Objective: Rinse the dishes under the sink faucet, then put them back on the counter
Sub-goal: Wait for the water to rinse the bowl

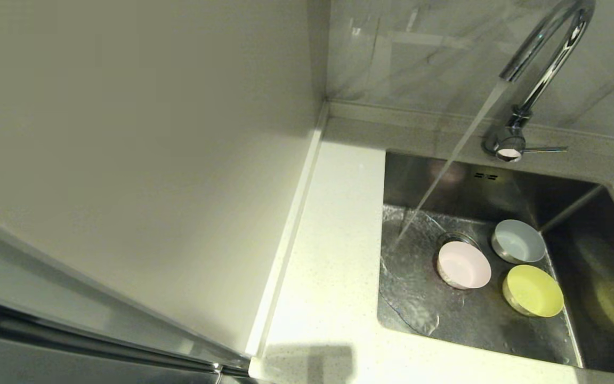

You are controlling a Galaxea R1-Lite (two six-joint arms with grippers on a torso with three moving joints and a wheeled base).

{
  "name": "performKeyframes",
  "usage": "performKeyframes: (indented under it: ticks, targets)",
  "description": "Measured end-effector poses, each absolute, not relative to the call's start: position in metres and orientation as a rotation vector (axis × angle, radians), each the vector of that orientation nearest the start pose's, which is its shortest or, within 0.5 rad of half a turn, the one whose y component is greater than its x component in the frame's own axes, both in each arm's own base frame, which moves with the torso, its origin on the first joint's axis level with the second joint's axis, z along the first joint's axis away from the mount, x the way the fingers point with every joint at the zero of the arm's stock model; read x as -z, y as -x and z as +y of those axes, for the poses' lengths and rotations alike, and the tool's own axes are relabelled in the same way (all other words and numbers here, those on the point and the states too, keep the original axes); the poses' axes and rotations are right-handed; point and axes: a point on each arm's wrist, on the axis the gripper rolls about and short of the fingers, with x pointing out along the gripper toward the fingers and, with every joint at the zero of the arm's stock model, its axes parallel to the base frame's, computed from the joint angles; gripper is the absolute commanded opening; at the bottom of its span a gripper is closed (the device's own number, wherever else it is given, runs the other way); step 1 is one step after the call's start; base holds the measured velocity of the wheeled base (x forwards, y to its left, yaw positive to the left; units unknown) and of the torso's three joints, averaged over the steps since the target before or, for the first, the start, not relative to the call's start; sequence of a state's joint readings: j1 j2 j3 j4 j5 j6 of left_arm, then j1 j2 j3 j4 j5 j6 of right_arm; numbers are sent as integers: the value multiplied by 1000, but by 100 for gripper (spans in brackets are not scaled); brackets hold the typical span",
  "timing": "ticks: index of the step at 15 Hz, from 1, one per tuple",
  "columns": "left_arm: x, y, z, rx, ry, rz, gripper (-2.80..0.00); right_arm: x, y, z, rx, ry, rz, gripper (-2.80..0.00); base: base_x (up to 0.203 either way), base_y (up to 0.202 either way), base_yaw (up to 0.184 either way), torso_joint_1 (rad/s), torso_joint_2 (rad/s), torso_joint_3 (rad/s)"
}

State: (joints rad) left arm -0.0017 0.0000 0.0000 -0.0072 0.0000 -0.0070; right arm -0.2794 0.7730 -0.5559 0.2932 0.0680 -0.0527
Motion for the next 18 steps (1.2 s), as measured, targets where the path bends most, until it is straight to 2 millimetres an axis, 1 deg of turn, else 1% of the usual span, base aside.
performKeyframes:
  ticks: [2,4,5,7,10,14,16,18]
  targets:
    - [-76,23,0,2,7,-7,-280,-167,-33,-5,131,37,357,-280,0,0,0,0,0,0]
    - [-76,23,0,2,7,-7,-280,-133,-14,-1,93,80,268,-280,0,0,0,0,0,0]
    - [-76,23,0,2,7,-7,-280,-117,-9,-1,77,93,255,-280,0,0,0,0,0,0]
    - [-76,23,0,2,8,-7,-280,-97,-3,0,-3,123,220,-280,0,0,0,0,0,0]
    - [-76,23,0,2,7,-7,-280,-87,7,0,-62,167,133,-280,0,0,0,0,0,0]
    - [-76,23,0,2,8,-7,-280,-82,20,0,-44,177,-12,-280,0,0,0,0,0,0]
    - [-76,23,0,2,7,-7,-280,-81,22,1,-42,168,-32,-280,0,0,0,0,0,0]
    - [-76,23,0,2,7,-7,-280,-77,23,1,-45,166,-5,-280,0,0,0,0,0,0]
